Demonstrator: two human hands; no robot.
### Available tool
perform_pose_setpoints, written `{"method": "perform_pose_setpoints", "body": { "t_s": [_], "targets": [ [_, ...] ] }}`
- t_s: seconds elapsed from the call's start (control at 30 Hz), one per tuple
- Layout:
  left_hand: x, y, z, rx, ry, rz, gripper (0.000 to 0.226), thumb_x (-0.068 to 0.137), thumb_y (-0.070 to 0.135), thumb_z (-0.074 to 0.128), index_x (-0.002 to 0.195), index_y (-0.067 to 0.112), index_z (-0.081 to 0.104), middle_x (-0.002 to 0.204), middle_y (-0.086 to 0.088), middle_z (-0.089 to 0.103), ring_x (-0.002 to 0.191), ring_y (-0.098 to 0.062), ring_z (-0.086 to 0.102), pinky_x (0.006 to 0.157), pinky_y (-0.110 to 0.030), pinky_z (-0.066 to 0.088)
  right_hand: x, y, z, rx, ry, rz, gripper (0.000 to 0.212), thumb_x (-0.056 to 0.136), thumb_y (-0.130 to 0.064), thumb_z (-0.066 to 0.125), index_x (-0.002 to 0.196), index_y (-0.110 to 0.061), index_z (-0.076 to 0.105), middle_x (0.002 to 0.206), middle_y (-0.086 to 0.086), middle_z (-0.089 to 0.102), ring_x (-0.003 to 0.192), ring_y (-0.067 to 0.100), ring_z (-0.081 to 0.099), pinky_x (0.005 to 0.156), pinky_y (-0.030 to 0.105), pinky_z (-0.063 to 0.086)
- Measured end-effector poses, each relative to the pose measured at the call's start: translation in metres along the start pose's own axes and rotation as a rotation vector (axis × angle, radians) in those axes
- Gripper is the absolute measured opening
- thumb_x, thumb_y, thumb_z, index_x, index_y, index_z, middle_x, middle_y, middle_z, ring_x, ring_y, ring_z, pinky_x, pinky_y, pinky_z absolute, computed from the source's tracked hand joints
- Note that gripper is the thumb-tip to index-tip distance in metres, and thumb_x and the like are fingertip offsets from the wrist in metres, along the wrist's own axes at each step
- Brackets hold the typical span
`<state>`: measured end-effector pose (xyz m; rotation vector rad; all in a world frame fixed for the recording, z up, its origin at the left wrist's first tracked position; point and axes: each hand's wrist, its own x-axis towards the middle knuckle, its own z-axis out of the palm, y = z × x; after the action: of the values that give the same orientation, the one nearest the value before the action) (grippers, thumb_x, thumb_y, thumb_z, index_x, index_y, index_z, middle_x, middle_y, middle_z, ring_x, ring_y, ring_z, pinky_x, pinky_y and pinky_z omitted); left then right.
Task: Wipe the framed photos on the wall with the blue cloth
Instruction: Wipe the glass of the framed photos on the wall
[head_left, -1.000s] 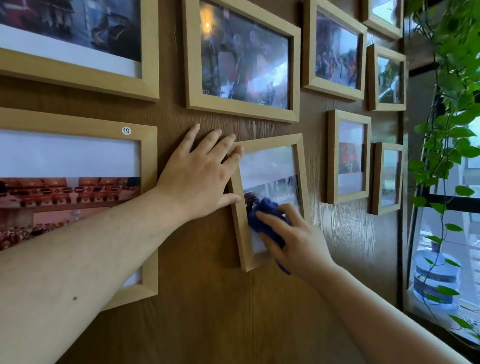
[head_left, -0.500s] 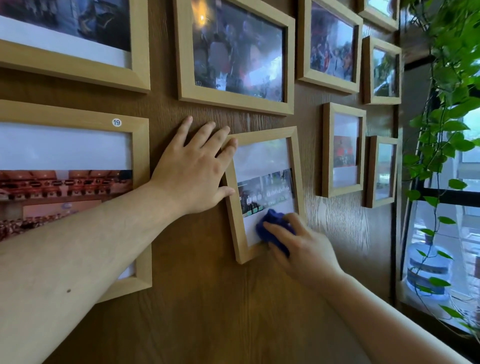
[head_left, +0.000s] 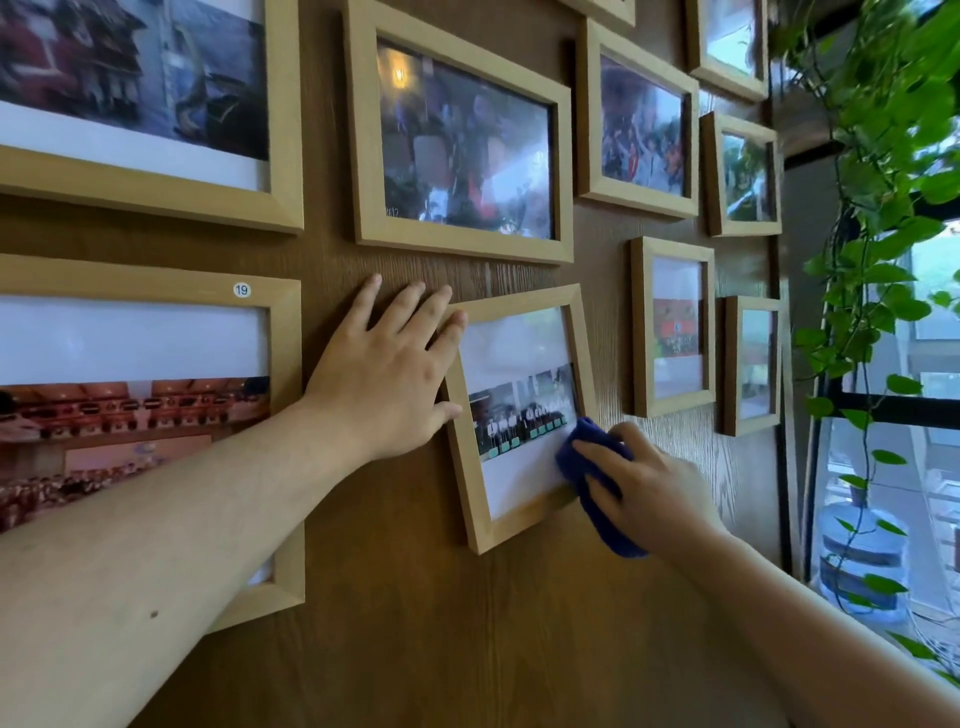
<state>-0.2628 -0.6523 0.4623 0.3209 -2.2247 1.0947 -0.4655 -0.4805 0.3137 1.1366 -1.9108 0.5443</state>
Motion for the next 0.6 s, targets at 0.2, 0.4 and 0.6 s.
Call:
{"method": "perform_pose_setpoints", "body": {
  "t_s": [0.2, 0.4, 0.6],
  "targets": [
    [-0.008, -0.019, -0.016, 0.023, 0.090, 0.089, 0.080, 0.084, 0.060, 0.040, 0.145, 0.008, 0.033, 0.153, -0.017, 0.033, 0.138, -0.033, 0.034, 0.110, -0.056, 0.031, 0.045, 0.000, -0.039, 0.011, 0.142, -0.044, 0.039, 0.081, -0.030, 0.069, 0.118, -0.024, 0.059, 0.105, 0.004, 0.057, 0.061, 0.019, 0.057, 0.043, 0.030, 0.048],
    [0.013, -0.052, -0.054, 0.097, 0.179, 0.079, 0.080, 0.086, 0.061, 0.034, 0.146, 0.007, 0.031, 0.153, -0.018, 0.033, 0.139, -0.033, 0.032, 0.110, -0.056, 0.031, 0.114, -0.017, -0.084, -0.026, 0.270, -0.130, 0.035, 0.087, -0.036, 0.058, 0.119, -0.025, 0.059, 0.106, 0.004, 0.055, 0.065, 0.022, 0.057, 0.044, 0.030, 0.045],
    [0.037, -0.093, -0.083, 0.154, 0.204, -0.057, 0.087, 0.083, 0.068, 0.028, 0.147, 0.009, 0.025, 0.154, -0.016, 0.031, 0.141, -0.031, 0.028, 0.112, -0.054, 0.028, 0.178, -0.042, -0.126, -0.102, 0.365, -0.213, 0.038, 0.089, -0.039, 0.053, 0.125, -0.025, 0.051, 0.112, 0.006, 0.053, 0.069, 0.019, 0.054, 0.049, 0.027, 0.036]
  ]
}}
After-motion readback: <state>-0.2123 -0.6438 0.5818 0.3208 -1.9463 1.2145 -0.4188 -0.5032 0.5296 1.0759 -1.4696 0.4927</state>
